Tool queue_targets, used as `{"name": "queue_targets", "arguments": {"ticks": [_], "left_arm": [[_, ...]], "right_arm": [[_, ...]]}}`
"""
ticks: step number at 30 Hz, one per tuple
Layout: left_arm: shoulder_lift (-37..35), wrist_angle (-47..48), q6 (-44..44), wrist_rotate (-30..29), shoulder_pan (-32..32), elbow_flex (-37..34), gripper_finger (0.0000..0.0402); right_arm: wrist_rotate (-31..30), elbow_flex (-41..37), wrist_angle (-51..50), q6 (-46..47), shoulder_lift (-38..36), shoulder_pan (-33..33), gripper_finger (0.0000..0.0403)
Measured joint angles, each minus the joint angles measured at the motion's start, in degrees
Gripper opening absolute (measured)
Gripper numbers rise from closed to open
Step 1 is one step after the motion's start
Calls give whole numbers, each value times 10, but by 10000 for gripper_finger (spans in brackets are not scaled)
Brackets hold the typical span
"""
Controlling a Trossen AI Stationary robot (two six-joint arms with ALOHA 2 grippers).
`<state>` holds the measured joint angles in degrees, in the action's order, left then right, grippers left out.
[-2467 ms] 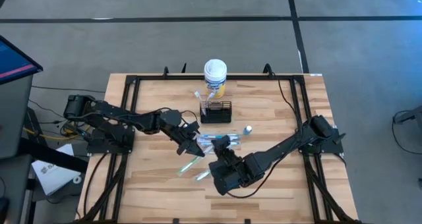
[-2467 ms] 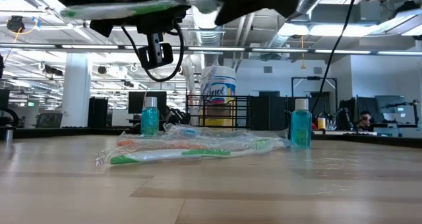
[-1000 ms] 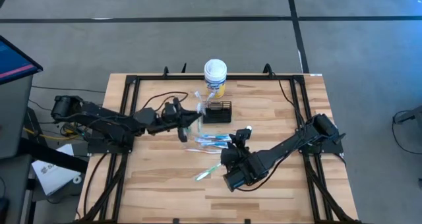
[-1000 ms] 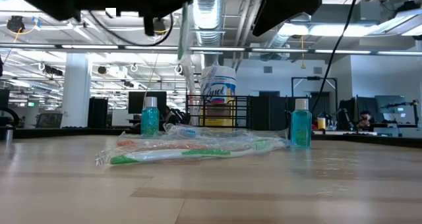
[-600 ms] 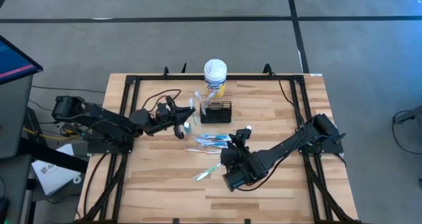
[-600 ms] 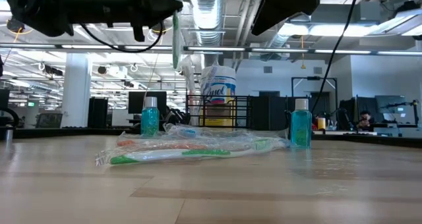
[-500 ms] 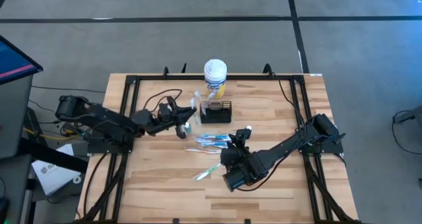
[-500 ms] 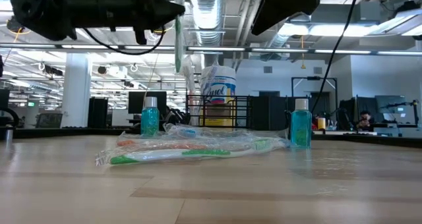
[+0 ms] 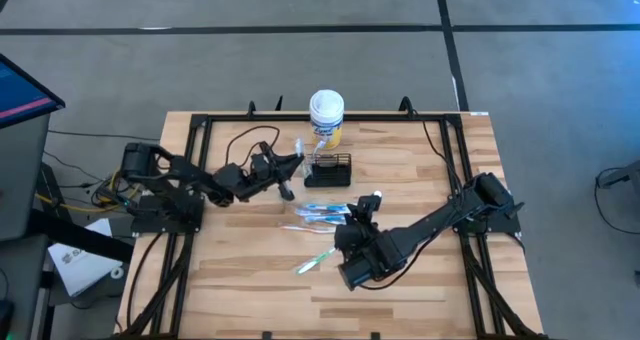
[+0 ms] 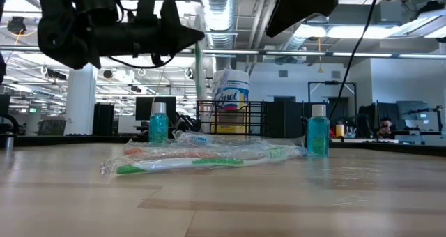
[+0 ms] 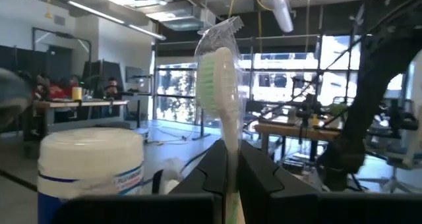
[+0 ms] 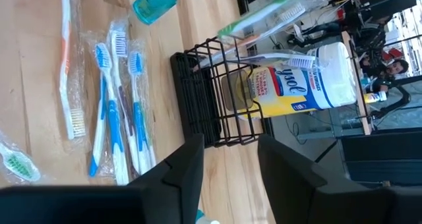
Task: Pick & Place toothbrushing station
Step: Put the green toothbrush into the black wire organizer
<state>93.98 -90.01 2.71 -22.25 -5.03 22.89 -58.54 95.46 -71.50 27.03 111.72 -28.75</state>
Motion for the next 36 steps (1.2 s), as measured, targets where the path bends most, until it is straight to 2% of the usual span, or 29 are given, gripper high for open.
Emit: {"name": "queue_targets", "arguments": {"ticks": [4, 11, 17, 36], "left_arm": [[26, 1, 2, 2, -11, 21, 8], [28, 0, 15, 2, -29, 27, 8], [28, 1, -17, 68, -39, 27, 8], [26, 1, -16, 70, -36, 27, 8]], "right_arm": [[0, -4, 0, 0, 0, 4, 133], [0, -4, 0, 0, 0, 8, 133], [1, -4, 0, 0, 0, 11, 135], [2, -4, 0, 0, 0, 16, 133]]}}
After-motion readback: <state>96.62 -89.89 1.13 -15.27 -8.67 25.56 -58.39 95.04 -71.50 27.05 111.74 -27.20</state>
